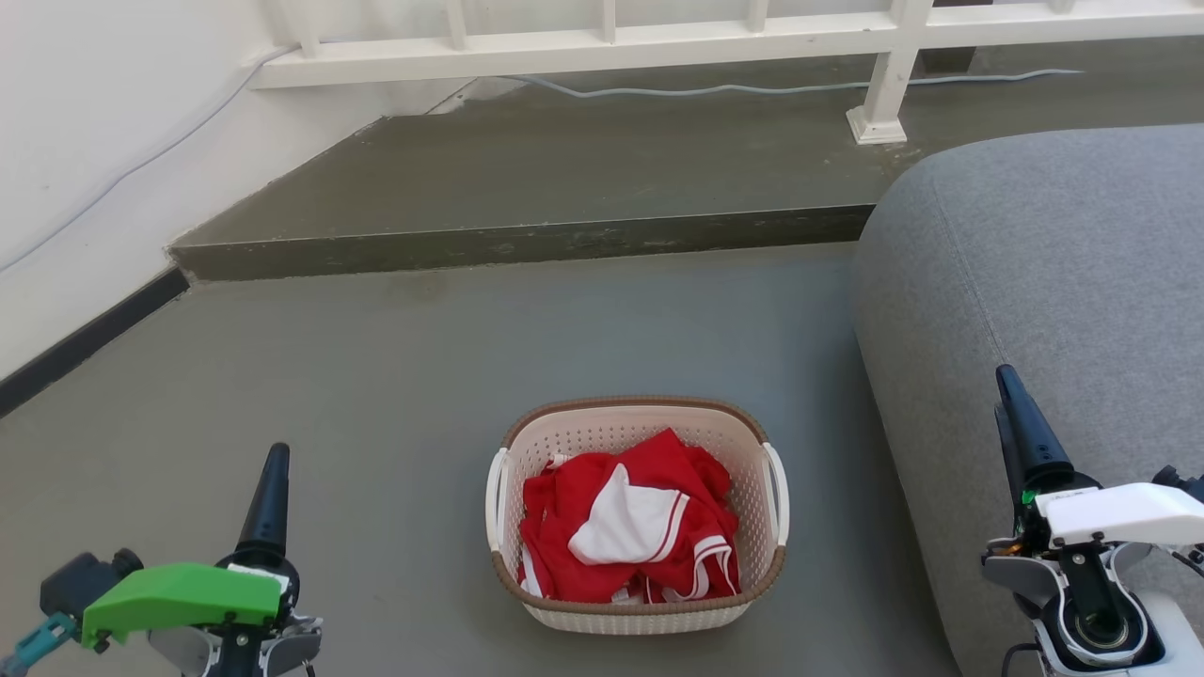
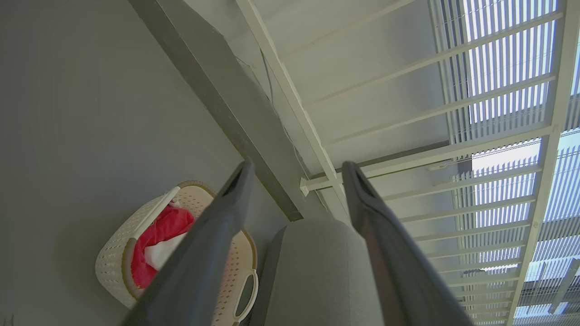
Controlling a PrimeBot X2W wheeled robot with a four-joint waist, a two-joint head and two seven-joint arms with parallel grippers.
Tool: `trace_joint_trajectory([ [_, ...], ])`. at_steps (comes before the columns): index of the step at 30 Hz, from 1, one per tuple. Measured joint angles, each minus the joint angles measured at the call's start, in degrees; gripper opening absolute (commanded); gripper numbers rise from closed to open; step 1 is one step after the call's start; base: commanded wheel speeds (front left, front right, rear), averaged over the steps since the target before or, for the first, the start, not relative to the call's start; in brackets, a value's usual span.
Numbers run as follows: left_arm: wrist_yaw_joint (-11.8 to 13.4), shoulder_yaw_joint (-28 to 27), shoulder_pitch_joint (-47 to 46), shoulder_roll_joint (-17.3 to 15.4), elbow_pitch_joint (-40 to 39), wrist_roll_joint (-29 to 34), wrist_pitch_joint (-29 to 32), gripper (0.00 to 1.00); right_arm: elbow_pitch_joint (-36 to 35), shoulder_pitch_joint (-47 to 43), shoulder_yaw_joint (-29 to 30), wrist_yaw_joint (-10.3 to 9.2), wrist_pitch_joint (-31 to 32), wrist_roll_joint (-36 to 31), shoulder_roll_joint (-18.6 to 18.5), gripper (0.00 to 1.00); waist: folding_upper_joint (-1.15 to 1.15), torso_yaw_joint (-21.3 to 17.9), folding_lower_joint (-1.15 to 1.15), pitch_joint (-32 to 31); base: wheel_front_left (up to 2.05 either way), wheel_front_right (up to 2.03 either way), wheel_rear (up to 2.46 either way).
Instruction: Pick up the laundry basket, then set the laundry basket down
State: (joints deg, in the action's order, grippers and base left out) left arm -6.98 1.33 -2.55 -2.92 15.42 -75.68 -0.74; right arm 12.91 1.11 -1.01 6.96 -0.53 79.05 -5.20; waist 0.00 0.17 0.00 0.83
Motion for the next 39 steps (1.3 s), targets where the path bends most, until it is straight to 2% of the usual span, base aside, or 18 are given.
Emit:
trace_joint_trajectory([
  [10, 0.0, 0.9, -1.3, 0.0, -1.2, 10.2, -1.9, 1.00, 0.1, 1.0, -3.6, 0.00, -2.5, -8.4, -2.2, 1.00, 0.00, 0.0, 0.00, 0.1, 0.00, 0.00, 0.00],
  [22, 0.2, 3.1, -1.3, -0.5, -2.0, 23.5, -4.4, 1.00, 0.3, 2.5, -4.9, -0.08, -4.9, -19.8, -3.4, 1.00, 0.00, -0.1, 0.00, 0.3, 0.00, 0.00, 0.00],
  [31, 0.9, 4.4, -1.9, -0.5, -3.2, 32.1, -6.3, 1.00, 0.0, 3.3, -5.8, -1.11, -6.6, -28.4, -3.5, 1.00, 0.00, -0.1, 0.00, 0.4, 0.00, 0.00, 0.00],
  [39, 1.2, 5.7, -2.2, -0.4, -3.6, 39.4, -7.9, 1.00, 0.0, 3.5, -6.7, -3.05, -8.0, -36.6, -3.9, 1.00, 0.00, -0.1, 0.00, 0.3, 0.00, 0.00, 0.00],
])
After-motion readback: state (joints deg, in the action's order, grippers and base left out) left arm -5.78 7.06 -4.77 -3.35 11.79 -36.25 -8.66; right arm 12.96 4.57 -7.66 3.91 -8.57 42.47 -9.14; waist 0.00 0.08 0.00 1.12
